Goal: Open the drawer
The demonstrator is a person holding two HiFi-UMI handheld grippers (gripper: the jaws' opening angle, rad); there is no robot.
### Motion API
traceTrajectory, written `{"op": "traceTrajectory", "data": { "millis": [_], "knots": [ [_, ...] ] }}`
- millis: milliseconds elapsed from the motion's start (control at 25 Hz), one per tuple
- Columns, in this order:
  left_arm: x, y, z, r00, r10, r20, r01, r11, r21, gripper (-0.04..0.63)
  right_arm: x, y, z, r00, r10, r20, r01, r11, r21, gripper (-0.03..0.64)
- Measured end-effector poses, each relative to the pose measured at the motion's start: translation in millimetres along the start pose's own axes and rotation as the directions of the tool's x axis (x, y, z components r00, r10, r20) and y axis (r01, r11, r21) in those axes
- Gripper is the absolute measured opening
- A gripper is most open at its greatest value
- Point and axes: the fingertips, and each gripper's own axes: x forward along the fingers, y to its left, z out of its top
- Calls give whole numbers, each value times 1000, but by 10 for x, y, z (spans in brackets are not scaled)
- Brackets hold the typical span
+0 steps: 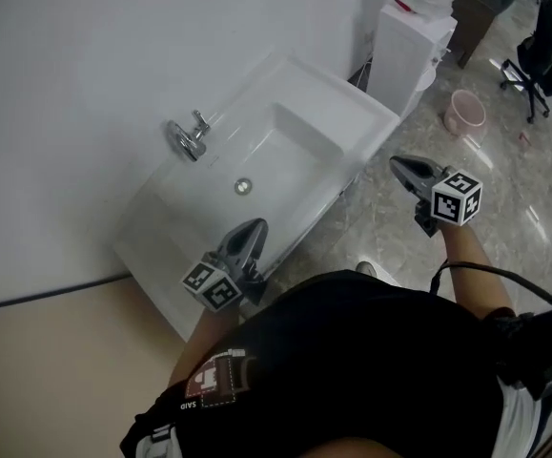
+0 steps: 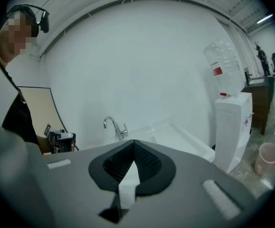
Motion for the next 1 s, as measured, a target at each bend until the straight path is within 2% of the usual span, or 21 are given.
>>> {"op": "traceTrajectory", "data": {
  "millis": [120, 320, 400, 560, 760, 1000],
  "knots": [
    [515, -341, -227, 1000, -20, -20, 20, 1000, -24, 0, -77, -358, -56, 999, 34, -9, -34, 999, -6, -2],
    [1063, -573, -789, 982, -100, -162, 96, 995, -32, 0, 61, -581, -512, 999, 54, -7, -54, 998, 38, -2],
    [1237, -557, -1013, 968, -130, -214, 125, 991, -37, 0, 127, -691, -721, 999, 35, 3, -35, 997, 68, -2],
    [1424, -575, -1544, 925, -181, -335, 172, 984, -55, 0, 112, -822, -1276, 1000, -17, -4, 17, 990, 137, -2],
    [1681, -491, -2252, 901, -199, -386, 171, 980, -104, 0, 154, -1158, -1847, 999, -49, 10, 46, 984, 170, -2],
    [1836, -214, -2996, 874, -181, -450, 150, 983, -103, 0, 387, -1461, -2466, 999, -52, 0, 51, 987, 153, -2]
  ]
}}
